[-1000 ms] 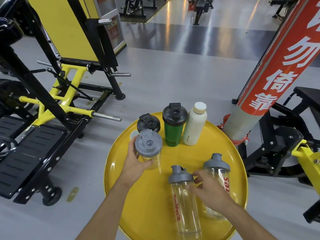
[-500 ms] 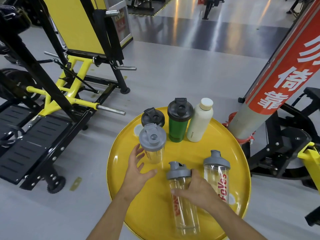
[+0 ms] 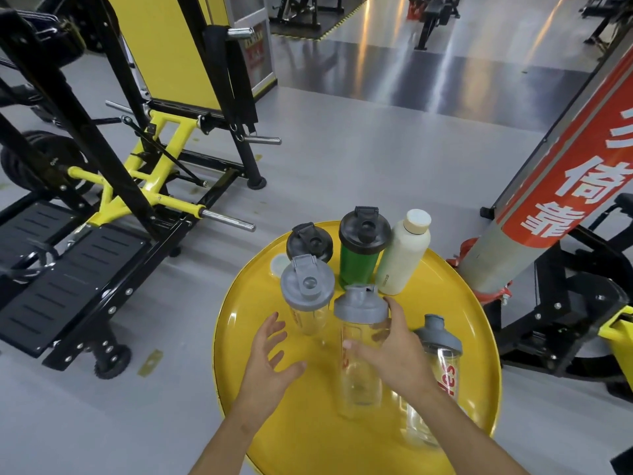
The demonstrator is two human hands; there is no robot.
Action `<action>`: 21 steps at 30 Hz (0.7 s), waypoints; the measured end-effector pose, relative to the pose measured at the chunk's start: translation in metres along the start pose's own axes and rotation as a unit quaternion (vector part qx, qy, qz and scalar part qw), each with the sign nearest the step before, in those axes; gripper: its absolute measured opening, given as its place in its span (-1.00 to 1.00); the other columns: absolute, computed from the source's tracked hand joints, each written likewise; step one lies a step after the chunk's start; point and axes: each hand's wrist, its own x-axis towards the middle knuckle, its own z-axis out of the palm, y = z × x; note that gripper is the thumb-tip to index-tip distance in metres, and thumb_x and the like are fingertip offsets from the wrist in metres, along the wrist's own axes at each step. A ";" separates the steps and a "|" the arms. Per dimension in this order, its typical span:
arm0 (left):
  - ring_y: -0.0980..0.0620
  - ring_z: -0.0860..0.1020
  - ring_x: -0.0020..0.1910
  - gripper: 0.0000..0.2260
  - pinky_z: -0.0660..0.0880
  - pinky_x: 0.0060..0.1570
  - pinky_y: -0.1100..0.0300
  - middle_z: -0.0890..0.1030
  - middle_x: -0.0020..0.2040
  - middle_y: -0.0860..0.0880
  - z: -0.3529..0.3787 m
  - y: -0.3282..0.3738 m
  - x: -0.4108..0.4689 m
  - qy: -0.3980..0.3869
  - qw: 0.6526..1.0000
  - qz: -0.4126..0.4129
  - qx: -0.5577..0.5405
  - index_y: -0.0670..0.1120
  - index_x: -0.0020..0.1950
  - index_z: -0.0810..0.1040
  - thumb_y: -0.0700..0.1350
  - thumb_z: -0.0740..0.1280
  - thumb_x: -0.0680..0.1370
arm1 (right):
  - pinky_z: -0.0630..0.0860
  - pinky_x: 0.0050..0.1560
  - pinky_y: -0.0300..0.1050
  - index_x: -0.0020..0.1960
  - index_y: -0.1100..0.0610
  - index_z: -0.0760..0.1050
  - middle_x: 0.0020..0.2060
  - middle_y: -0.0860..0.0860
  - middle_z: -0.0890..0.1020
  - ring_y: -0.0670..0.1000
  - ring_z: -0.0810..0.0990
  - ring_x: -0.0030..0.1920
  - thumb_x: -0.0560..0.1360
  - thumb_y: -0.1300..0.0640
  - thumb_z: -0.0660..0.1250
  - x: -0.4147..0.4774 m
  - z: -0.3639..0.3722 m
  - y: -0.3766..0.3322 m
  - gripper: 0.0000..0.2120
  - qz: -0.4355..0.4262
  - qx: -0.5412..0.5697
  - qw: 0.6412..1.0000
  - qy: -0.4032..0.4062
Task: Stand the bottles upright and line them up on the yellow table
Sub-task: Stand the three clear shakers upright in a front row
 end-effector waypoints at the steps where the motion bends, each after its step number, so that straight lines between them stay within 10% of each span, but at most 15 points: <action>1: 0.15 0.46 0.37 -0.21 0.43 0.37 0.03 0.46 0.40 0.12 0.002 0.000 0.000 0.005 1.000 -0.004 -0.002 0.15 0.52 0.26 -0.30 0.54 0.43 | 0.60 0.10 0.13 0.52 -0.27 0.04 0.10 -0.18 0.58 -0.07 0.60 0.11 0.16 -0.38 0.55 0.001 0.000 -0.001 0.08 -0.011 0.011 1.000 0.011; 21: 0.21 0.51 0.30 -0.33 0.46 0.27 0.14 0.56 0.29 0.17 0.005 -0.002 -0.013 0.017 0.999 -0.037 -0.016 0.16 0.43 0.38 -0.30 0.52 0.45 | 0.47 0.07 -0.38 0.27 -0.45 0.19 0.17 -0.38 0.50 -0.32 0.51 0.20 0.26 0.14 0.68 0.036 0.000 -0.002 -0.10 -0.156 0.099 0.981 0.054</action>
